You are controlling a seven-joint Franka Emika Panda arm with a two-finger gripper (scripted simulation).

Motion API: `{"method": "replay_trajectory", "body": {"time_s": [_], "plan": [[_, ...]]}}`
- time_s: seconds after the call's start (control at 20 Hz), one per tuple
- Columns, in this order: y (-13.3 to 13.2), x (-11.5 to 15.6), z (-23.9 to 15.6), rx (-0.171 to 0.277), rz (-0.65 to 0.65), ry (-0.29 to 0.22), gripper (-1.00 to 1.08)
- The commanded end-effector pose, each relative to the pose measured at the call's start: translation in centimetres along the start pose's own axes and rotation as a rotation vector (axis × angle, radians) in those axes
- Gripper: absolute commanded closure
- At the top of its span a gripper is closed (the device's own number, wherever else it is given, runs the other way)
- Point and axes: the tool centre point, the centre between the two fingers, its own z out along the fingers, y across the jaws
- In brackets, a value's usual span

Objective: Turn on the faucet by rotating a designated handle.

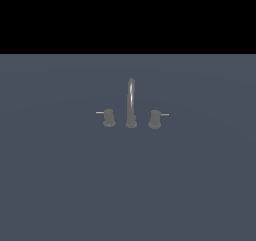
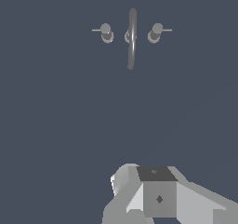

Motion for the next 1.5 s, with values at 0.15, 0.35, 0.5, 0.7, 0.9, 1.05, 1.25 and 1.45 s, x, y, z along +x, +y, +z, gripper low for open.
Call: {"method": "replay_trajectory", "body": {"time_s": [0.15,0.35,0.5,0.7,0.9,1.05,1.25,1.45], "plan": [[0.2,2.3,0.4,0.013,0.072,0.002,1.08],[0.6,4.9,1.0,0.026,0.151,0.004,1.08],[0.9,7.3,1.7,0.038,0.226,0.005,1.08],[1.6,10.7,3.1,0.051,0.338,0.006,1.08],[2.3,14.1,4.7,0.062,0.452,0.006,1.08],[3.0,16.5,6.2,0.068,0.538,0.006,1.08],[3.9,19.7,8.5,0.074,0.654,0.007,1.08],[5.0,22.7,11.0,0.076,0.770,0.009,1.08]]}}
